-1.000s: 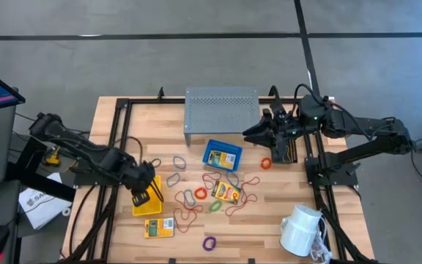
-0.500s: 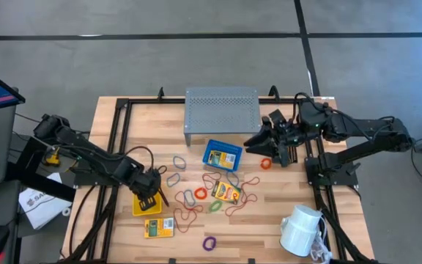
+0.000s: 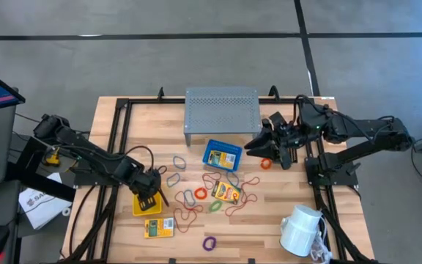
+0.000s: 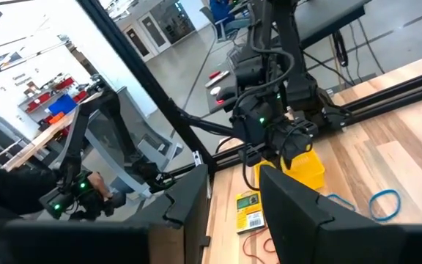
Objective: Pick & Place Office Desk Supplies
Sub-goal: Put the yellow spring keychain into the yellow bin, then put the blue rubber band into the black bin
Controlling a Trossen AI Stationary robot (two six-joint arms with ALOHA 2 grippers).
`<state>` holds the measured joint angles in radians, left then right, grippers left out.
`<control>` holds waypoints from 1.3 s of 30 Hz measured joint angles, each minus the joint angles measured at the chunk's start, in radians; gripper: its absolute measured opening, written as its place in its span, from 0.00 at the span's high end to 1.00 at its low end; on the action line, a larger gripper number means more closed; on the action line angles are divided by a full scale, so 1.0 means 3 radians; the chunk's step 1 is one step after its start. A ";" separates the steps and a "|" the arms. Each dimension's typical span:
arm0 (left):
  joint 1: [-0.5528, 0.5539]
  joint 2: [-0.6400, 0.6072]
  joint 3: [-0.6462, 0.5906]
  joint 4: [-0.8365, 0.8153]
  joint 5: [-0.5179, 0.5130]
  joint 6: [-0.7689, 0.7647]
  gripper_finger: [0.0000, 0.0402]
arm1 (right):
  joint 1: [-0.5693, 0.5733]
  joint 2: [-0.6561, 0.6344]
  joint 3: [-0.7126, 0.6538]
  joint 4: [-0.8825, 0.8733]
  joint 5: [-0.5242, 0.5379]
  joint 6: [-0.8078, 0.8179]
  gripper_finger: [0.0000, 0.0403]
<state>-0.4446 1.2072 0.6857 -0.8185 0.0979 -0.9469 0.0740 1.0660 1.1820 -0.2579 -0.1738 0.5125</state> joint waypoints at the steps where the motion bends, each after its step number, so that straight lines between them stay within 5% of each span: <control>1: 0.0000 0.0000 0.0000 0.0000 0.0019 0.0000 0.74 | 0.0012 0.0000 0.0000 0.0000 0.0000 0.0000 0.70; 14: 0.0017 -0.0047 -0.0003 0.0057 0.0045 -0.0072 0.51 | 0.0059 0.0000 0.0000 0.0001 0.0000 0.0000 0.70; 21: 0.0081 -0.0479 -0.0004 0.0312 -0.0006 -0.0077 0.53 | 0.0058 0.0000 0.0000 0.0012 0.0058 0.0003 0.70; 25: 0.0148 -0.0795 -0.0004 0.0783 -0.0398 -0.0034 0.55 | 0.0058 0.0000 0.0000 0.0014 0.0147 0.0003 0.70; 31: 0.0370 -0.0782 -0.0001 0.1768 -0.0724 0.0852 0.59 | 0.0058 0.0000 0.0000 0.0026 0.0242 0.0003 0.70; 39: 0.0872 -0.0336 -0.0001 0.2232 -0.0210 0.1218 0.61 | 0.0062 -0.0002 0.0001 0.0066 0.0251 0.0122 0.70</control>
<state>-0.1831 1.1063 0.6853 -0.1488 0.0347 -0.5816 0.0925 1.0655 1.1824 -0.2383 -0.0985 0.5490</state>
